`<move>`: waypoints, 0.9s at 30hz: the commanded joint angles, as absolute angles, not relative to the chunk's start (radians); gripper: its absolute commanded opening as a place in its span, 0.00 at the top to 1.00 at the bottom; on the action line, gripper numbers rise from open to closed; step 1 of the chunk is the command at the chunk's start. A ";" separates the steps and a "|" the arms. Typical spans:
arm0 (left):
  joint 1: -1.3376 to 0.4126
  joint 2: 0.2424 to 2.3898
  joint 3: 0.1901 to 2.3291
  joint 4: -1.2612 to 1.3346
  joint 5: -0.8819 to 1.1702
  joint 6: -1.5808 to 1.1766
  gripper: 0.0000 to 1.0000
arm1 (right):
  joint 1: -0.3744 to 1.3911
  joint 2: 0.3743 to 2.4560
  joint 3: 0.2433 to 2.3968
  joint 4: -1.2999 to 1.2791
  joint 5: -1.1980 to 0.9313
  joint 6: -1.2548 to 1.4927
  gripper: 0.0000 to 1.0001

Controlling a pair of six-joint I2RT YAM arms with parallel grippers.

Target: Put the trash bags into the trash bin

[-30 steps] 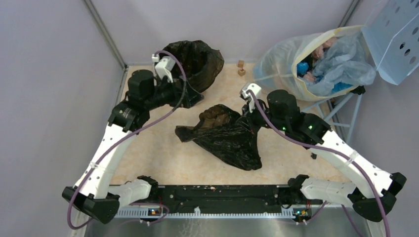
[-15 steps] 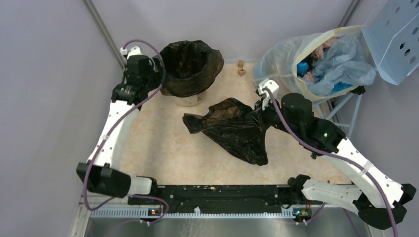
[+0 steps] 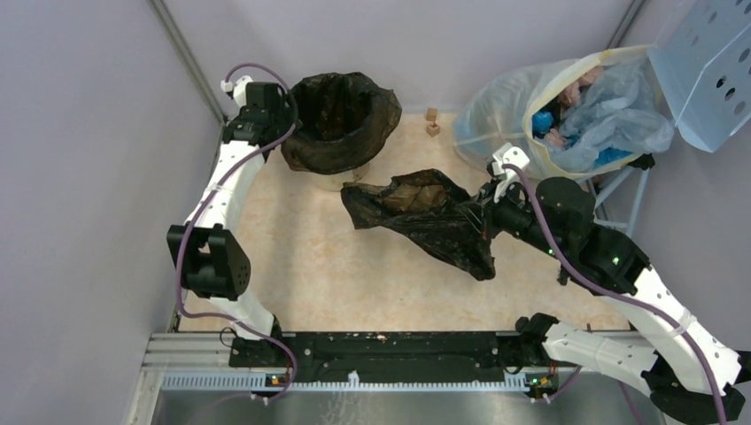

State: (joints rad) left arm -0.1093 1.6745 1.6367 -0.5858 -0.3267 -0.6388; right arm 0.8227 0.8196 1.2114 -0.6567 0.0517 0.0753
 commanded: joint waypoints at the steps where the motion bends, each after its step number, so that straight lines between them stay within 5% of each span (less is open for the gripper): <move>1: -0.106 1.701 1.698 -0.515 -0.302 -0.665 0.20 | 0.832 0.807 1.279 -0.665 0.054 0.079 1.00; 4: -0.106 1.720 1.698 -0.483 -0.234 -0.644 0.30 | 0.832 0.798 1.331 -0.663 0.059 0.072 1.00; 9: -0.106 1.730 1.703 -0.468 -0.147 -0.622 0.69 | 0.832 0.795 1.434 -0.616 0.096 0.059 1.00; 15: -0.107 1.723 1.739 -0.531 -0.038 -0.589 1.00 | 0.834 0.817 1.514 -0.475 0.138 0.043 1.00; 27: -0.184 1.641 1.771 -0.663 0.134 -0.503 1.00 | 0.832 1.000 1.718 -0.111 0.137 0.026 1.00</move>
